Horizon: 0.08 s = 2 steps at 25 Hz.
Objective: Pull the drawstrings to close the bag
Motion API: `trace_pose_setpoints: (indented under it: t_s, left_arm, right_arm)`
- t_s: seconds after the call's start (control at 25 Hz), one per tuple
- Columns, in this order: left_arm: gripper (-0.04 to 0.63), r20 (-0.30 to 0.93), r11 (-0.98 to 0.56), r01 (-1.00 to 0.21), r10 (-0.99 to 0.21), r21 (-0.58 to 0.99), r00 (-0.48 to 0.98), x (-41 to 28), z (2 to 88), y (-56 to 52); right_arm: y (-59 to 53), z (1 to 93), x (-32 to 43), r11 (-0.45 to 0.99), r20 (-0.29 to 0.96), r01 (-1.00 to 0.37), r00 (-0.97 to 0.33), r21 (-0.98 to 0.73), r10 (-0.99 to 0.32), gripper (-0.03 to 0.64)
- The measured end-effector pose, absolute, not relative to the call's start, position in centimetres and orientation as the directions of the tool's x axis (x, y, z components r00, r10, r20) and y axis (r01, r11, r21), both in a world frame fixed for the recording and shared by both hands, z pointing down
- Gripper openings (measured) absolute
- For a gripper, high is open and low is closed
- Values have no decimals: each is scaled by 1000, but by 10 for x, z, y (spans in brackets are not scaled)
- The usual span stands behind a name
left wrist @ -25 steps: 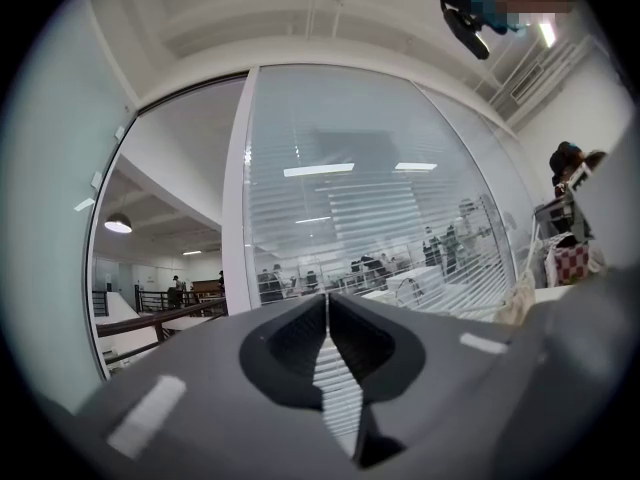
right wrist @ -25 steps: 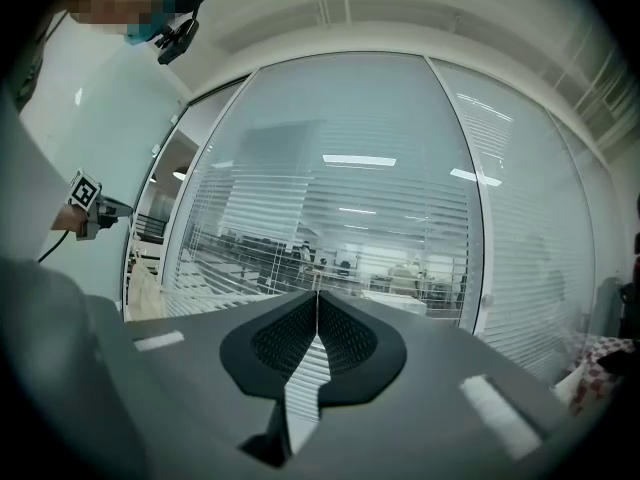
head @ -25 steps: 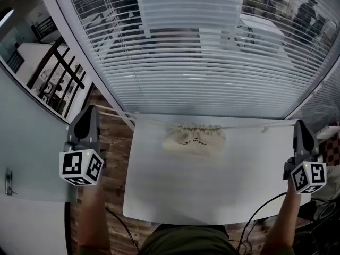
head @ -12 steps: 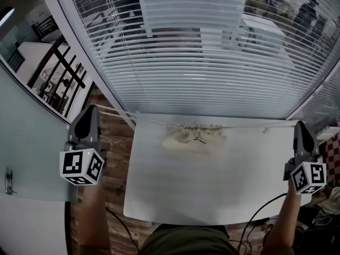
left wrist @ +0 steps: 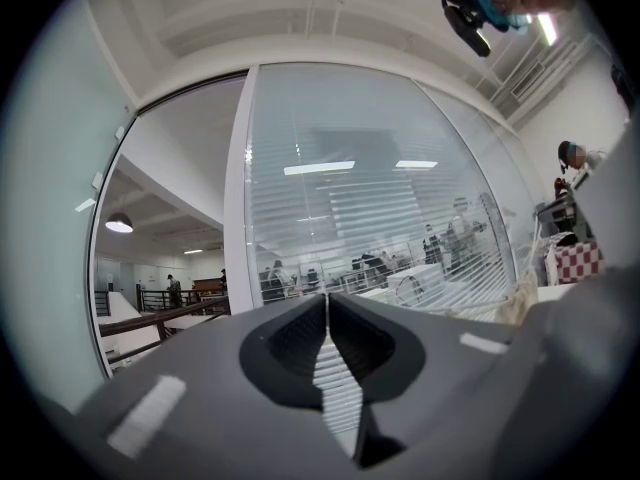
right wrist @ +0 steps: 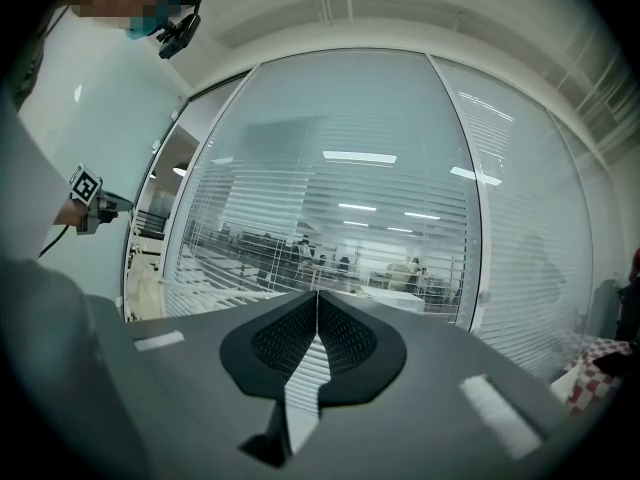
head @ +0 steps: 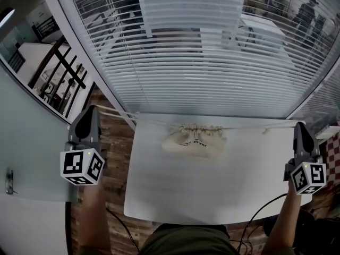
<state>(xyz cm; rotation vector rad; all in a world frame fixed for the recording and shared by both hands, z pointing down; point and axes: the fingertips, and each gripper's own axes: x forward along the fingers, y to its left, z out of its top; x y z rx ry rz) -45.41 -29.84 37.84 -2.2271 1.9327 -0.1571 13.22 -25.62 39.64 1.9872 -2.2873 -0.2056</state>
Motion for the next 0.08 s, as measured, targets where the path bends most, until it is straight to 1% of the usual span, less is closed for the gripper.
trace_pose_setpoints:
  t_s: [0.08]
  left_arm:
    - [15,-44,-133,-969,-988,-209,145,-454,379,-297]
  right_arm:
    - [-254,397,132,136,-9,-976,-140,172,-990,17]
